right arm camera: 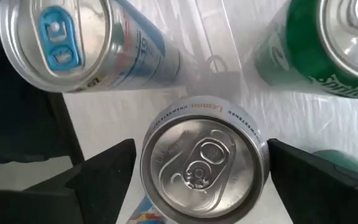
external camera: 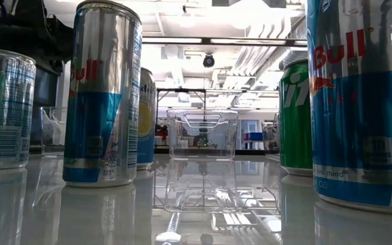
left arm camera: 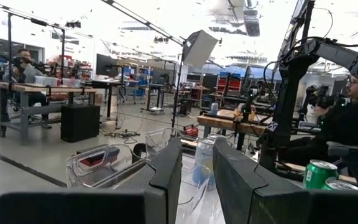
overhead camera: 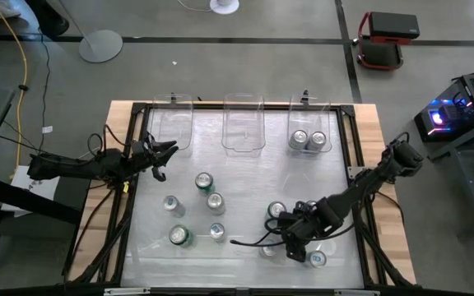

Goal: Sort soda cans
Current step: Put the bottom blue-white soda can into the right transparent bin

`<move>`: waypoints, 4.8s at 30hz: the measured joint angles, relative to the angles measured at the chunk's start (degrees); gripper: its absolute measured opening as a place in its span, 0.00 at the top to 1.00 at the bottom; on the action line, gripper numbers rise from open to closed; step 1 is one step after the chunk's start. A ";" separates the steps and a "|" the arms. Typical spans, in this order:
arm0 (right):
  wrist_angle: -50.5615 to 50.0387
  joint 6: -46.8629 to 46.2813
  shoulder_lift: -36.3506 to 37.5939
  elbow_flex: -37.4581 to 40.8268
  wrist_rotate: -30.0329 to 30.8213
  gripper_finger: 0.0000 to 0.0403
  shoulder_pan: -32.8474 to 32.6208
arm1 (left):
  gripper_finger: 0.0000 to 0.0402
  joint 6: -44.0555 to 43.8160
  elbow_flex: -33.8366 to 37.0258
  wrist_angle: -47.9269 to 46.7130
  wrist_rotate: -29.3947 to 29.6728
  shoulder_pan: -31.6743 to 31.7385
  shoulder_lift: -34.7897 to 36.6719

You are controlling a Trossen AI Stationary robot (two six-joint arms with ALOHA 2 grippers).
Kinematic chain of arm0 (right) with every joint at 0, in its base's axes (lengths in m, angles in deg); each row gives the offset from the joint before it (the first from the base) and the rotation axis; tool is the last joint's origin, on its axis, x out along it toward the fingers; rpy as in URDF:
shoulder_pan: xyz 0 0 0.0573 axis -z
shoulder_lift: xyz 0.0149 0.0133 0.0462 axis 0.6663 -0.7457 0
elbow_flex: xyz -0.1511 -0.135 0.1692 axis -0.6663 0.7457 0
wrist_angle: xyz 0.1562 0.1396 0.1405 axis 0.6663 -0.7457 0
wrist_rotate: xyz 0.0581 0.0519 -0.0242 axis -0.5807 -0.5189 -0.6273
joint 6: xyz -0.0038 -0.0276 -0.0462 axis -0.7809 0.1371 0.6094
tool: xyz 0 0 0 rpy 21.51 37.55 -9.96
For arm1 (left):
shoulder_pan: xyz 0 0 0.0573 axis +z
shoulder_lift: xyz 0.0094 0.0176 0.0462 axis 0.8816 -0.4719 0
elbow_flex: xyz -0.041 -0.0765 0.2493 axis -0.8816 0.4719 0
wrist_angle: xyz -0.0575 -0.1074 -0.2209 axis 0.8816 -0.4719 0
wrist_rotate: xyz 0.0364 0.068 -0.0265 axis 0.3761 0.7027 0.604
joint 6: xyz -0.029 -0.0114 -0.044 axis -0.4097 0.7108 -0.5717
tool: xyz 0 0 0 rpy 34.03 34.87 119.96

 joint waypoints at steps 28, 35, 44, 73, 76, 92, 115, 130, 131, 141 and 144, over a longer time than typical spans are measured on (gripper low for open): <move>-2.02 12.97 -3.76 -0.21 1.78 0.21 -0.05 | 0.81 0.00 0.00 -0.14 -0.02 0.00 0.00; -1.75 16.61 -3.82 -0.11 3.03 0.27 -0.14 | 0.81 0.00 0.00 -0.28 -0.02 0.00 0.00; -2.56 20.07 -2.81 -1.76 4.82 0.30 1.02 | 0.81 -0.02 0.00 -0.27 -0.04 0.00 0.00; -38.33 46.29 6.53 -19.52 8.40 0.35 22.24 | 0.81 -0.02 0.02 -0.40 -0.12 0.00 0.00; -31.47 50.36 10.21 -11.60 4.20 0.35 28.85 | 0.81 -0.02 0.02 -0.40 -0.10 0.01 0.00; -6.63 69.67 13.47 12.26 -6.13 0.35 42.26 | 0.81 0.00 0.02 -0.42 2.48 0.01 0.00; -12.34 48.84 13.46 -1.23 -2.00 0.11 44.03 | 0.81 -0.48 0.02 -0.44 3.74 0.00 -0.02; -17.23 -4.49 13.46 3.09 -2.93 0.11 43.02 | 0.81 -0.48 0.02 -1.43 3.45 0.00 -0.02; -16.83 -5.43 13.46 3.53 -2.14 0.11 42.69 | 0.81 -0.48 0.02 -1.71 3.45 0.00 -0.02; -14.47 -7.00 7.55 4.26 0.55 0.11 41.83 | 0.81 2.49 0.02 -2.19 3.74 0.00 -0.02; -14.50 -4.62 4.72 4.28 0.72 0.11 41.85 | 0.81 2.47 0.02 -2.21 3.76 0.01 -0.01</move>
